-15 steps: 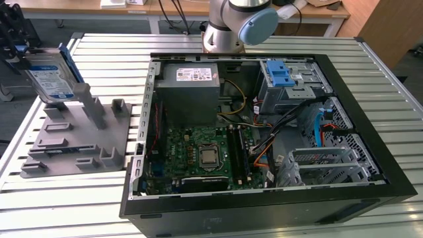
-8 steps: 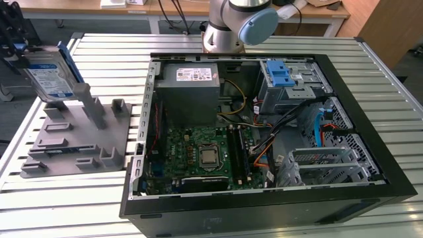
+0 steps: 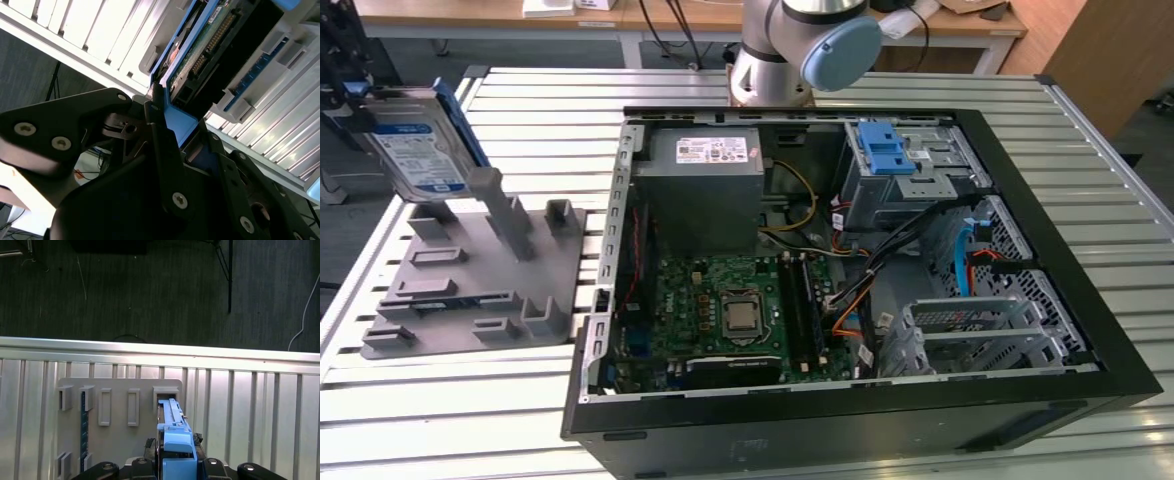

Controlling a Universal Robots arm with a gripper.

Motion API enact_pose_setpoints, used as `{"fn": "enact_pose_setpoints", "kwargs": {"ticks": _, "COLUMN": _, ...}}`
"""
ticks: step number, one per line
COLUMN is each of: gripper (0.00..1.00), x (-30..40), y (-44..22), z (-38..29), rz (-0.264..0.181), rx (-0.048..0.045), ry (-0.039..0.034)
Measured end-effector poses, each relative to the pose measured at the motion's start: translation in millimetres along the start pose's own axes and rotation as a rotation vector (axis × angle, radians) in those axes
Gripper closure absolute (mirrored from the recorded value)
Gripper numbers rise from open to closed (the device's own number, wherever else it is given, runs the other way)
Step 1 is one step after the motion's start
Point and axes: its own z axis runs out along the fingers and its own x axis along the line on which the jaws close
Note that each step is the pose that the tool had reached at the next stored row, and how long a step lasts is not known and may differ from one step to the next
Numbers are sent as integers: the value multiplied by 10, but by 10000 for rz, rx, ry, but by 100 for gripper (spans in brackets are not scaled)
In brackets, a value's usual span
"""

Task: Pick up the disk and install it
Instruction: 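Pick up the disk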

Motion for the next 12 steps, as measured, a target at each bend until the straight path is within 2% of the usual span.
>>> {"fn": "enact_pose_setpoints", "kwargs": {"ticks": 12, "gripper": 64, "x": -2, "y": 0, "z": -103, "rz": 0, "rx": 0, "ry": 0}}
